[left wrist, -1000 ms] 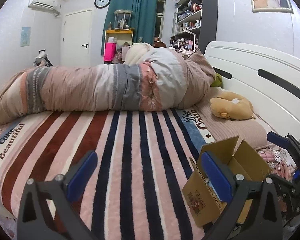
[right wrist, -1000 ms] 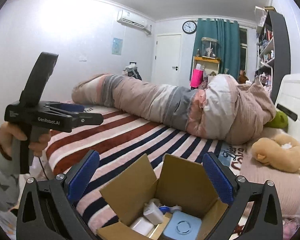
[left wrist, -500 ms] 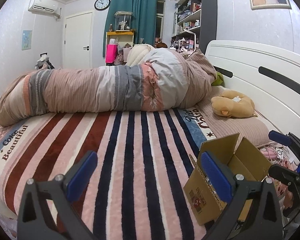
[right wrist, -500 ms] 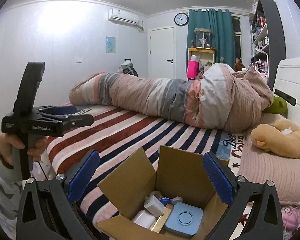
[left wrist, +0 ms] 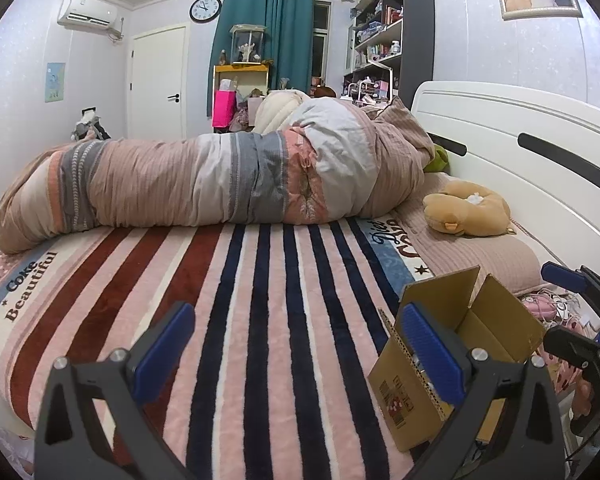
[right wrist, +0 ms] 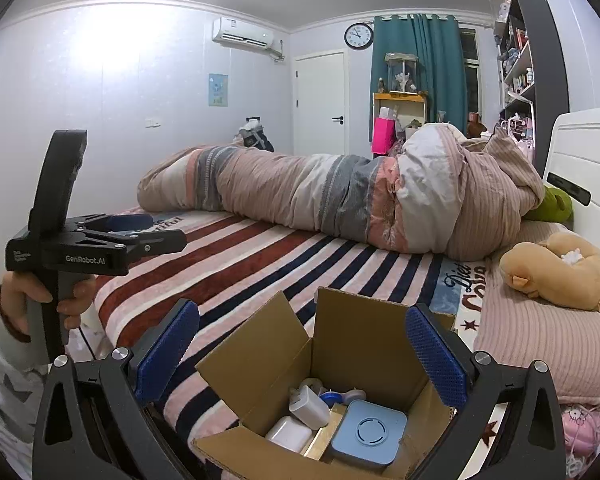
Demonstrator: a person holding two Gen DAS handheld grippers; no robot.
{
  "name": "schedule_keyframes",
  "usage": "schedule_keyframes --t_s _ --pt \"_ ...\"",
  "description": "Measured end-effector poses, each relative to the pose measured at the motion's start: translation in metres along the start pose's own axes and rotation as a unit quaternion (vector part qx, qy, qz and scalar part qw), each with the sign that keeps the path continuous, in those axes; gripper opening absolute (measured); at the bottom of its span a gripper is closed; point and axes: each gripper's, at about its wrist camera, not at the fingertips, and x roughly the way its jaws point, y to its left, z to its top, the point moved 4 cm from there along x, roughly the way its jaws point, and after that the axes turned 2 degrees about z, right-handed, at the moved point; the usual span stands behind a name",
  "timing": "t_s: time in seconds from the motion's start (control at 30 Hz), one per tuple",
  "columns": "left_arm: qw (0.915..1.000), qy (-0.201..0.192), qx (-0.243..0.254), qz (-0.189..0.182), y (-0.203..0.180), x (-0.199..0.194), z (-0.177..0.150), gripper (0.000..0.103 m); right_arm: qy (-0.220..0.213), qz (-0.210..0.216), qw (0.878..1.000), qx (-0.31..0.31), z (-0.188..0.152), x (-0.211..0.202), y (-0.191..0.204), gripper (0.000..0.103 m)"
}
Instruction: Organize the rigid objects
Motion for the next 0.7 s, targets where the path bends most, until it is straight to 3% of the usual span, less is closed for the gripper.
schedule_keyframes --t_s 0.7 --pt "1.0000 0.002 0.007 0.003 0.001 0.008 0.002 0.102 -0.001 0.013 1.000 0.025 0.000 0.011 0.002 0.103"
